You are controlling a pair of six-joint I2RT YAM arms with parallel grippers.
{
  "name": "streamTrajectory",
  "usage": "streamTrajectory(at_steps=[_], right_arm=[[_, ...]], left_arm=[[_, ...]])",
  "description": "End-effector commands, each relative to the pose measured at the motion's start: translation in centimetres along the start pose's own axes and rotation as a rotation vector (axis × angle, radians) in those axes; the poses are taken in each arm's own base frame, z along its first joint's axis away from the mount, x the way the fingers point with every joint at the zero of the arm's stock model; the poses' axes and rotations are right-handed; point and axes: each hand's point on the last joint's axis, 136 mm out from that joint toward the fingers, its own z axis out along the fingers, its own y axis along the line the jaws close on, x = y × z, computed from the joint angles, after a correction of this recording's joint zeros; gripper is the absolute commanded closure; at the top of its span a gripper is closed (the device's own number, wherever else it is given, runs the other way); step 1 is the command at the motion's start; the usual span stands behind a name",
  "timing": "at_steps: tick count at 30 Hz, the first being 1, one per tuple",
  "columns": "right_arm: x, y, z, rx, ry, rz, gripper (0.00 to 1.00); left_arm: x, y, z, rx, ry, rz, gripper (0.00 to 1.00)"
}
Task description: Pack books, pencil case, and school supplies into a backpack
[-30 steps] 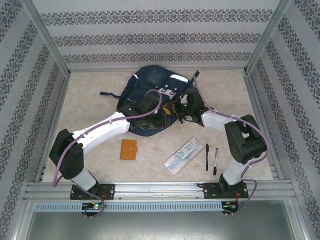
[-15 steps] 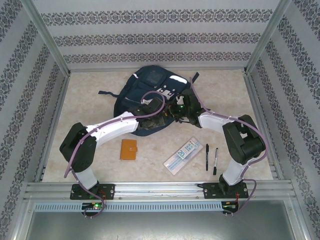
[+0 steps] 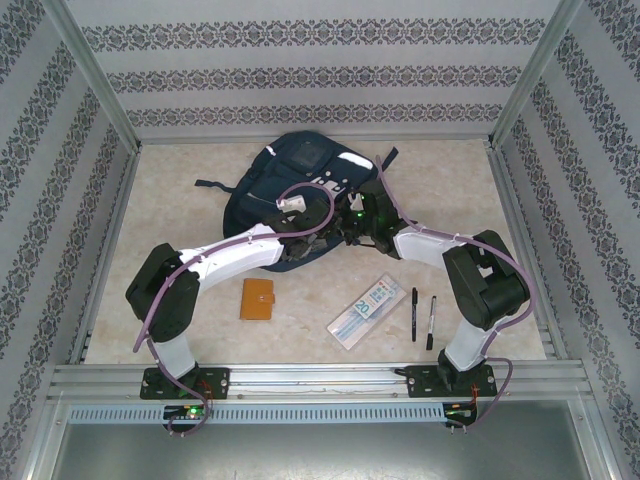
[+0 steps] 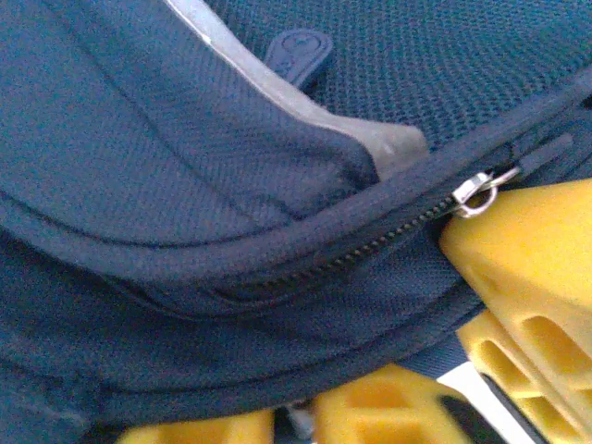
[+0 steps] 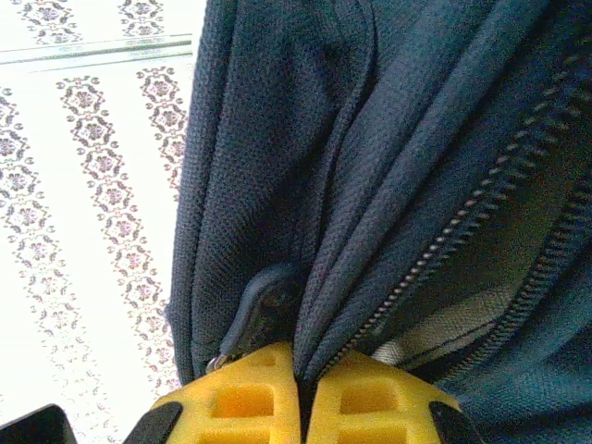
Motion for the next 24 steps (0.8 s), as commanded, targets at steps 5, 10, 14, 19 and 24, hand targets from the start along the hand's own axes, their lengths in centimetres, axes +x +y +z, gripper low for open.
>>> streamTrajectory(at_steps=[5, 10, 14, 19, 24], right_arm=[[0.1, 1.0, -1.6, -0.053, 0.014, -0.049, 1.00], [-1.2, 0.2, -2.7, -0.042, -0.008, -0.050, 1.00], [-2.7, -0.6, -3.7, -0.020, -0.042, -0.074, 1.00], [-5.1, -2.4, -4.9, 0.042, -0.079, -0.128, 1.00], [-7.4, -4.2, -6.1, 0.074, -0.096, -0.133, 1.00]], left_arm=[[-1.5, 0.8, -1.5, 0.023, -0.096, 0.035, 0.99], [-1.2, 1.0, -2.2, 0.068, -0.078, 0.089, 1.00], [-0.5, 1.1, -3.1, 0.128, -0.032, 0.097, 1.00], [0.0, 0.6, -5.1, 0.274, 0.010, 0.094, 1.00], [0.1, 1.3, -6.5, 0.342, 0.031, 0.087, 1.00]])
